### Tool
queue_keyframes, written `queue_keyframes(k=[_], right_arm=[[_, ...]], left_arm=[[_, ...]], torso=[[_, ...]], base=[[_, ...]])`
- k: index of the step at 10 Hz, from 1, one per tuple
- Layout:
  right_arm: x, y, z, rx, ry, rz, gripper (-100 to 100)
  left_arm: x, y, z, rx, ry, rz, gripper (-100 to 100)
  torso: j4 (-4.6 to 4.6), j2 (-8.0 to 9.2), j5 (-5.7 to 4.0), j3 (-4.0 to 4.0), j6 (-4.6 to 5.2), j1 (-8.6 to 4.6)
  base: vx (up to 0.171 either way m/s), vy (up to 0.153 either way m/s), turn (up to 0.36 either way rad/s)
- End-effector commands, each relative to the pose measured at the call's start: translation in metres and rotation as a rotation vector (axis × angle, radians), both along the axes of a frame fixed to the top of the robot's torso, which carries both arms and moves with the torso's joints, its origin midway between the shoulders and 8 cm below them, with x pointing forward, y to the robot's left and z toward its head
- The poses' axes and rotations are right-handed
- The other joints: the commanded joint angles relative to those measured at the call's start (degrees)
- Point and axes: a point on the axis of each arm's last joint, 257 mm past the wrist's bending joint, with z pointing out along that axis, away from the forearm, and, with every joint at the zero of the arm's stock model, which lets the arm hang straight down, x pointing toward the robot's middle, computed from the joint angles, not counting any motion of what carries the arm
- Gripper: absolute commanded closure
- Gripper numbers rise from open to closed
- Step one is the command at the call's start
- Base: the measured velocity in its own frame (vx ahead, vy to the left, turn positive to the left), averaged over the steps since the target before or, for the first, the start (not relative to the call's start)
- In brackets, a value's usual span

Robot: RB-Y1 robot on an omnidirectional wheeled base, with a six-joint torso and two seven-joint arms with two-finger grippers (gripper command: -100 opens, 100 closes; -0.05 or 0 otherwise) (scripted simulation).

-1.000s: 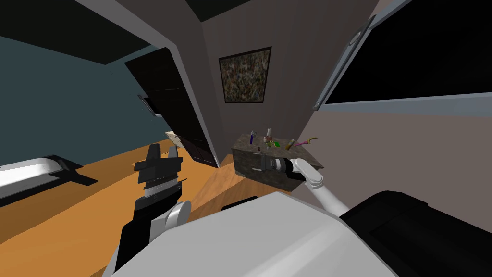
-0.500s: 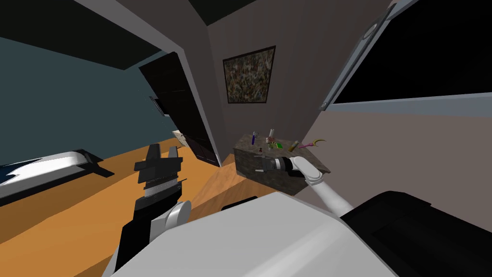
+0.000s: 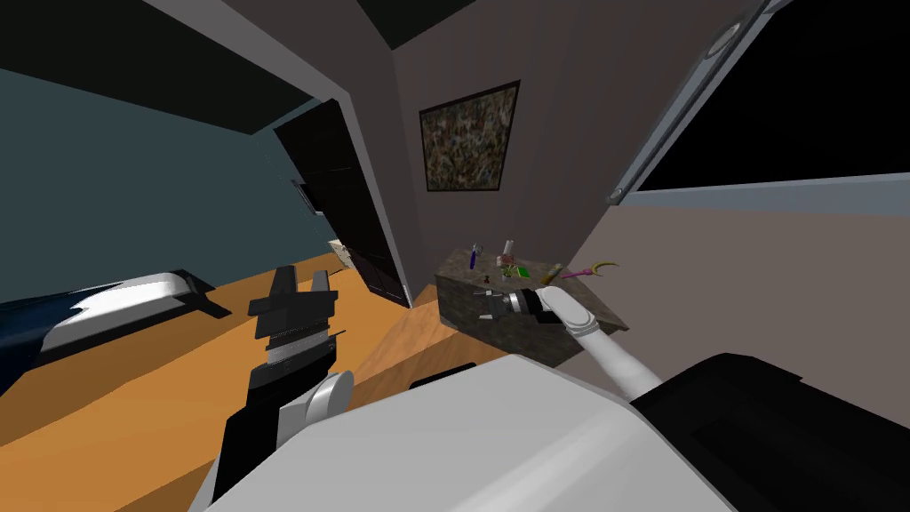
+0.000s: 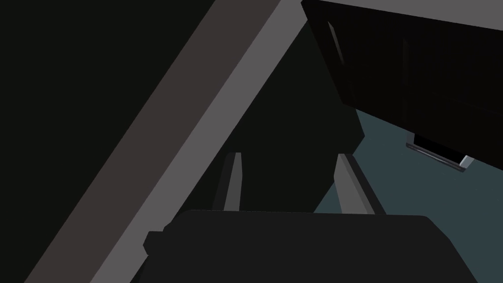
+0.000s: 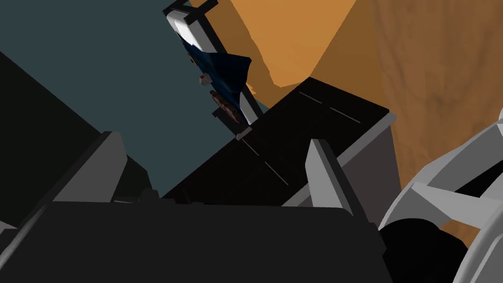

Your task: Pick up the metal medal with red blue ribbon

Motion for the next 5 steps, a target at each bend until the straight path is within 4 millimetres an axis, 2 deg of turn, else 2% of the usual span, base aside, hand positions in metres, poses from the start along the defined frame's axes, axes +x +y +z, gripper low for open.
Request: queue_keyframes(k=[1,3,4,5], right_arm=[[0.002,-0.017,-0.016,-0.096,-0.007,0.021,-100],[0.005,-0.024,-0.023,-0.137,-0.011,0.012,-100],[0.005,-0.040,-0.035,-0.213,-0.012,0.032,-100],[0.007,-0.045,-0.039,-0.239,-0.014,0.026,-100]], left_arm=[[0.000,0.000,0.000,0.000,0.000,0.000,0],[0.000,0.000,0.000,0.000,0.000,0.000,0],[0.000,0.000,0.000,0.000,0.000,0.000,0],[0.000,0.000,0.000,0.000,0.000,0.000,0]], torso=[[0.00,0.00,0.00,0.00,0.00,0.00],[-0.02,-0.08,-0.01,-0.05,0.01,-0.02],[0.00,0.01,0.00,0.00,0.02,0.00],[0.00,-0.02,0.00,-0.01,-0.01,0.00]], base=[[0.059,-0.010,0.129],[0.044,-0.010,0.031],[0.045,-0.006,0.116],[0.055,-0.012,0.069]])
